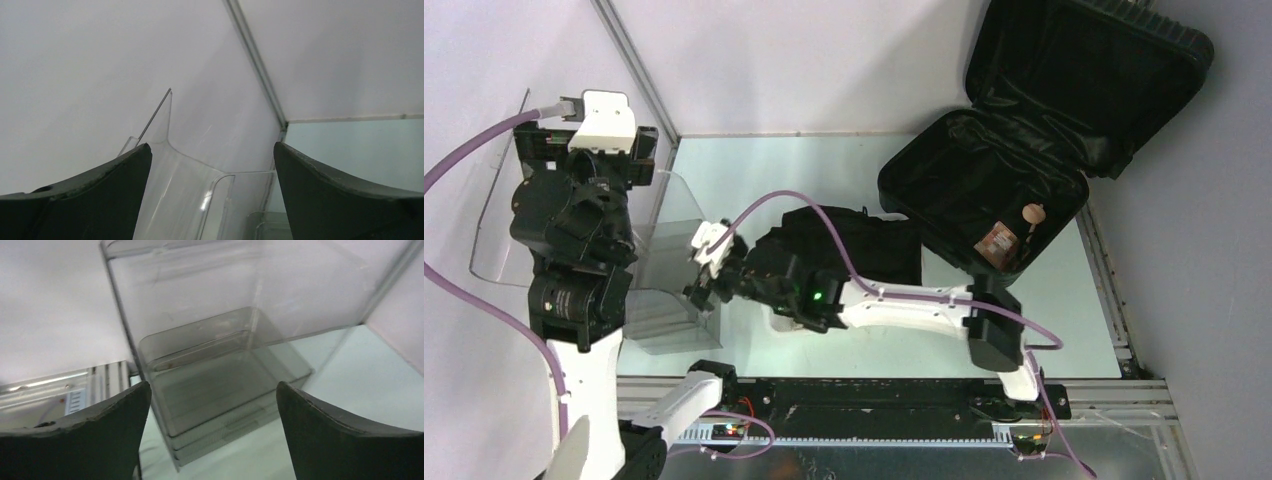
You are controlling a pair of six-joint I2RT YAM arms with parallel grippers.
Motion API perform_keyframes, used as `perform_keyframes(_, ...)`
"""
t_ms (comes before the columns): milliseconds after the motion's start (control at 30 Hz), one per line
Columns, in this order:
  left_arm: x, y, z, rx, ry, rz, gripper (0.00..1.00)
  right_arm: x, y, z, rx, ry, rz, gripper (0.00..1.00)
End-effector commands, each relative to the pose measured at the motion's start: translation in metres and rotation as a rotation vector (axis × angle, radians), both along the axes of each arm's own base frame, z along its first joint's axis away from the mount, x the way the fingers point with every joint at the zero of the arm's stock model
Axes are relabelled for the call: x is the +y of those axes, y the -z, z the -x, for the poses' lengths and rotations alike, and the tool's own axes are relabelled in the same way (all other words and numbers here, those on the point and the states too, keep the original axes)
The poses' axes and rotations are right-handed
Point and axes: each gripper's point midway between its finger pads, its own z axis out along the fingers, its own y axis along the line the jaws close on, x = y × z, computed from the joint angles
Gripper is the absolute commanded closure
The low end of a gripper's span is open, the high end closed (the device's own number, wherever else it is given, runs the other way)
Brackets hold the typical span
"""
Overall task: Open, take out, and arrange the luggage
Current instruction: Adjust the storage box at the corner of the board.
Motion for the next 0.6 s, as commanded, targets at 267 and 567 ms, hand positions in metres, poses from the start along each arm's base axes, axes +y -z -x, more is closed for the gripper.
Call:
perform_keyframes(267,-0.076,0.021,-0.010,-0.024,0.438,0.176,0.00,-0.174,-0.070,-0.104,0.285,0.409,-0.086,0.00)
perform_keyframes(567,-0.174,0.098,-0.036,0.196,0.826,0.358,0.06,-0.367,-0.026,-0.175,0.554,0.681,0.011,0.00)
